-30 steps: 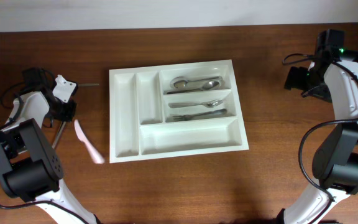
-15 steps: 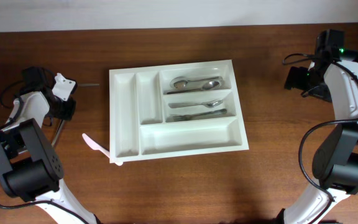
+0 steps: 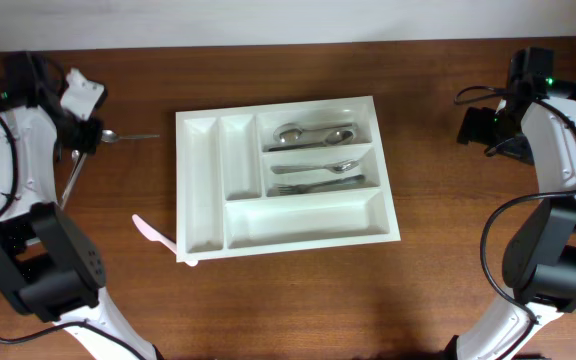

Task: Pack container
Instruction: 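Carry the tongs right over the tray's bottom compartment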

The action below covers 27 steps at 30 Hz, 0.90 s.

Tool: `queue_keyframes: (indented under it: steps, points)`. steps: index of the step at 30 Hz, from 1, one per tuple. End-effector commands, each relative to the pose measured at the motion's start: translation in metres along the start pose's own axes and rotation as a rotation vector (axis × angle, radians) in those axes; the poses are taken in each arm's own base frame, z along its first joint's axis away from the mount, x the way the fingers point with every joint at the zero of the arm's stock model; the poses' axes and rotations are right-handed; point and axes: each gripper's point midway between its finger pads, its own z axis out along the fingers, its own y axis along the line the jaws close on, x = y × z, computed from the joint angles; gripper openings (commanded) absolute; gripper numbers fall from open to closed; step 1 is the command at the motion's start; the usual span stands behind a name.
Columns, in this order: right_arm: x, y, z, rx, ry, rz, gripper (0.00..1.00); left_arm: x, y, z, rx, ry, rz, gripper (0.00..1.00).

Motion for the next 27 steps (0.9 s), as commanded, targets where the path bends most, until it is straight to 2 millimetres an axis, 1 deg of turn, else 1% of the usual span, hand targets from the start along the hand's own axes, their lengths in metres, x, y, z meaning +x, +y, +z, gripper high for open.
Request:
queue_keyframes:
  steps: [1, 3, 6, 8, 10, 13, 16, 17, 18, 22, 24, 27]
  points:
    - [-0.006, -0.001, -0.003, 0.0, -0.015, 0.017, 0.99, -0.04, -0.03, -0.042, 0.044, -0.104, 0.067, 0.02]
    - [-0.006, -0.001, -0.003, 0.0, -0.015, 0.017, 0.99, -0.046, -0.051, -0.045, 0.078, -0.095, 0.112, 0.02]
    - [-0.006, -0.001, -0.003, 0.0, -0.015, 0.017, 0.99, -0.049, -0.089, -0.044, 0.137, -0.059, 0.2, 0.02]
    - [-0.006, -0.001, -0.003, 0.0, -0.015, 0.017, 0.99, -0.054, -0.114, -0.045, 0.172, -0.052, 0.239, 0.02]
    - [-0.006, -0.001, -0.003, 0.0, -0.015, 0.017, 0.99, -0.064, -0.134, -0.046, 0.185, -0.059, 0.206, 0.02]
    - [-0.006, -0.001, -0.002, 0.0, -0.014, 0.017, 0.99, -0.082, -0.16, -0.048, 0.194, -0.085, 0.097, 0.02]
    - [-0.006, -0.001, -0.003, 0.0, -0.015, 0.017, 0.99, -0.099, -0.181, -0.05, 0.189, -0.108, -0.017, 0.02]
    - [-0.006, -0.001, -0.003, 0.0, -0.015, 0.017, 0.99, -0.104, -0.193, -0.051, 0.201, -0.119, -0.014, 0.02]
    - [-0.006, -0.001, -0.002, 0.0, -0.014, 0.017, 0.99, -0.106, -0.2, -0.052, 0.206, -0.124, 0.007, 0.02]
    - [-0.006, -0.001, -0.003, 0.0, -0.015, 0.017, 0.99, -0.108, -0.247, -0.058, 0.237, -0.136, 0.259, 0.02]
    - [-0.006, -0.001, -0.003, 0.0, -0.015, 0.017, 0.99, -0.104, -0.277, -0.062, 0.276, -0.139, 0.43, 0.02]
    - [-0.006, -0.001, -0.003, 0.0, -0.015, 0.017, 0.99, -0.099, -0.321, -0.071, 0.349, -0.164, 0.624, 0.02]
